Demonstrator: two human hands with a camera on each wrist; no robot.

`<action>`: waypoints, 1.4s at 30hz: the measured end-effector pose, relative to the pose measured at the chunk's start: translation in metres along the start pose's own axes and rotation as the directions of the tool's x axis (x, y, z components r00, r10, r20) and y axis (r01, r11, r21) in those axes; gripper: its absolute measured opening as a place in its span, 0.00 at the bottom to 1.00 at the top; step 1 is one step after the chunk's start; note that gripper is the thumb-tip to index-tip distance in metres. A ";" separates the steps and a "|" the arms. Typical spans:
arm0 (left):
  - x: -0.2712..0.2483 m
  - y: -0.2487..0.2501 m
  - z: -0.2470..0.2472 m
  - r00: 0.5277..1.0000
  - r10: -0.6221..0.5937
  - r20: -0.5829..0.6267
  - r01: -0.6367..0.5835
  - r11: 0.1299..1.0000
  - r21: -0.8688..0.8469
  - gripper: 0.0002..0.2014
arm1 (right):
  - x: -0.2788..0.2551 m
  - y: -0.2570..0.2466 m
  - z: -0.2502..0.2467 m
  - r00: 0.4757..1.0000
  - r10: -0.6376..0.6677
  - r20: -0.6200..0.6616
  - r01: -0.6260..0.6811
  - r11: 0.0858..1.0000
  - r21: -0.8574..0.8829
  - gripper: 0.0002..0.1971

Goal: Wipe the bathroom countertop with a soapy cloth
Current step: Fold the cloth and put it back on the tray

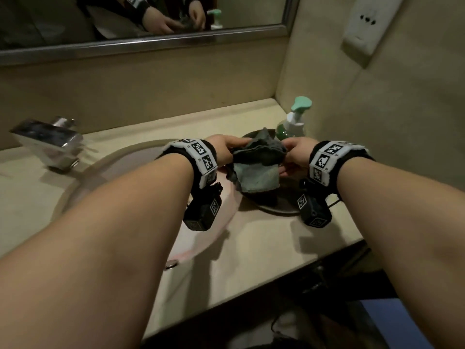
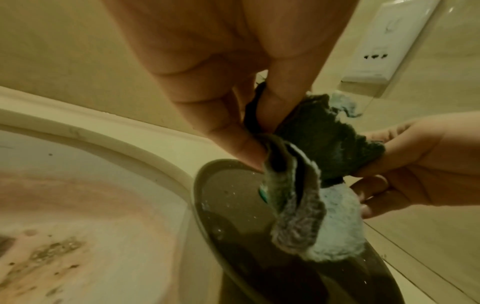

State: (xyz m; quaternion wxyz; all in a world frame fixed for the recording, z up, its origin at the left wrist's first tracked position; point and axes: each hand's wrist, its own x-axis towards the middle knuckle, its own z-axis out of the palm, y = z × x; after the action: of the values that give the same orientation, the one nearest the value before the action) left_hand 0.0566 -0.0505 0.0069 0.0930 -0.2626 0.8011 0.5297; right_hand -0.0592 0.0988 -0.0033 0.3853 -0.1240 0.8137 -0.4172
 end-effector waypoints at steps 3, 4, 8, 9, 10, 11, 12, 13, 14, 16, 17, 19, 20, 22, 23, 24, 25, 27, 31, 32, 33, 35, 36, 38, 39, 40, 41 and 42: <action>0.013 0.005 0.021 0.999 -0.018 0.034 0.017 1.000 0.025 0.34 | 0.007 0.014 -0.014 0.999 0.043 -0.032 -0.042 0.999 0.026 0.22; 0.018 0.007 0.026 0.999 -0.020 0.035 0.019 0.999 0.036 0.32 | 0.010 0.017 -0.018 0.997 0.064 -0.046 -0.062 0.997 0.038 0.20; 0.037 0.013 0.042 0.998 -0.057 0.010 0.055 0.995 0.083 0.23 | 0.019 0.025 -0.035 0.978 0.187 -0.094 -0.179 0.980 0.087 0.15; 0.043 0.013 0.045 0.997 -0.073 0.010 0.072 0.994 0.080 0.20 | 0.022 0.028 -0.037 0.977 0.194 -0.083 -0.189 0.979 0.071 0.14; 0.047 0.013 0.049 0.996 -0.087 0.023 0.085 0.994 0.063 0.17 | 0.028 0.031 -0.039 0.980 0.183 -0.080 -0.184 0.983 -0.007 0.13; 0.052 0.012 0.052 0.994 -0.097 0.044 0.096 0.995 0.034 0.15 | 0.032 0.034 -0.039 0.984 0.153 -0.089 -0.163 0.980 -0.116 0.11; 0.056 0.010 0.055 0.993 -0.099 0.060 0.099 0.995 0.001 0.14 | 0.036 0.037 -0.040 0.988 0.113 -0.105 -0.133 0.969 -0.207 0.10; 0.059 0.008 0.058 0.992 -0.102 0.071 0.105 0.994 -0.031 0.13 | 0.039 0.041 -0.040 0.990 0.088 -0.111 -0.114 0.960 -0.254 0.10; 0.062 0.005 0.061 0.992 -0.104 0.078 0.108 0.993 -0.056 0.11 | 0.042 0.044 -0.041 0.991 0.085 -0.104 -0.110 0.958 -0.266 0.11; 0.068 0.001 0.066 0.991 -0.097 0.094 0.103 0.992 -0.067 0.11 | 0.045 0.049 -0.044 0.992 0.103 -0.066 -0.120 0.937 -0.328 0.11; 0.071 -0.001 0.067 0.990 -0.091 0.107 0.096 0.995 -0.042 0.11 | 0.045 0.050 -0.046 0.992 0.113 -0.047 -0.122 0.913 -0.389 0.12; 0.076 -0.003 0.070 0.989 -0.076 0.123 0.067 0.995 0.074 0.12 | 0.046 0.052 -0.047 0.995 0.095 -0.008 -0.087 0.861 -0.501 0.14; 0.078 -0.004 0.071 0.992 -0.059 0.111 0.040 0.985 0.168 0.11 | 0.046 0.053 -0.047 0.997 0.077 -0.002 -0.066 0.836 -0.545 0.16; 0.080 -0.003 0.073 0.997 -0.020 0.073 -0.011 0.916 0.401 0.07 | 0.047 0.055 -0.045 0.999 0.038 0.002 -0.029 0.790 -0.613 0.17; 0.081 -0.002 0.074 0.998 -0.015 0.067 -0.020 0.866 0.499 0.09 | 0.046 0.055 -0.043 1.000 0.023 0.002 -0.016 0.761 -0.649 0.17; 0.082 -0.001 0.075 0.997 -0.009 0.073 -0.034 0.819 0.573 0.13 | 0.045 0.055 -0.040 1.000 0.008 0.007 -0.001 0.728 -0.685 0.17; 0.082 0.000 0.075 0.996 -0.014 0.088 -0.045 0.772 0.634 0.16 | 0.044 0.056 -0.038 1.000 -0.006 0.016 0.016 0.688 -0.725 0.17; 0.082 0.002 0.076 0.992 -0.033 0.122 -0.068 0.668 0.741 0.21 | 0.046 0.058 -0.033 0.998 -0.045 0.034 0.054 0.588 -0.807 0.18; 0.084 0.000 0.079 0.989 -0.075 0.128 -0.064 0.562 0.825 0.22 | 0.050 0.058 -0.028 0.997 -0.056 0.060 0.079 0.448 -0.891 0.19; 0.083 -0.001 0.079 0.989 -0.079 0.124 -0.060 0.556 0.829 0.21 | 0.051 0.057 -0.027 0.996 -0.062 0.065 0.085 0.417 -0.905 0.20; 0.081 -0.001 0.080 0.990 -0.080 0.115 -0.052 0.552 0.832 0.21 | 0.051 0.055 -0.026 0.995 -0.070 0.070 0.091 0.389 -0.917 0.19; 0.078 0.000 0.080 0.991 -0.083 0.106 -0.045 0.540 0.840 0.21 | 0.052 0.054 -0.023 0.992 -0.091 0.082 0.108 0.342 -0.934 0.19; 0.077 0.000 0.081 0.990 -0.085 0.109 -0.048 0.529 0.847 0.22 | 0.052 0.053 -0.022 0.991 -0.102 0.087 0.116 0.325 -0.939 0.19; 0.074 -0.001 0.079 0.989 -0.097 0.112 -0.048 0.510 0.859 0.23 | 0.050 0.052 -0.019 0.989 -0.113 0.092 0.123 0.315 -0.941 0.21; 0.071 -0.001 0.076 0.989 -0.103 0.106 -0.039 0.508 0.860 0.23 | 0.048 0.049 -0.017 0.989 -0.111 0.096 0.127 0.314 -0.941 0.22; 0.068 -0.001 0.073 0.991 -0.095 0.094 -0.033 0.506 0.862 0.24 | 0.047 0.048 -0.014 0.988 -0.120 0.102 0.135 0.308 -0.942 0.22; 0.064 -0.001 0.069 0.993 -0.093 0.077 -0.019 0.509 0.860 0.25 | 0.044 0.044 -0.011 0.987 -0.120 0.106 0.139 0.309 -0.941 0.22; 0.061 -0.002 0.064 0.994 -0.099 0.056 0.001 0.499 0.867 0.26 | 0.044 0.041 -0.007 0.985 -0.131 0.114 0.150 0.305 -0.941 0.22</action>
State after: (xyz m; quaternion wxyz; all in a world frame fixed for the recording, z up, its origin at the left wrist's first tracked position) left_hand -0.0023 -0.0133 -0.0481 0.2661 -0.1777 0.9450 0.0676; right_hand -0.0889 0.1059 -0.0558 0.2092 -0.3988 0.8866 0.1051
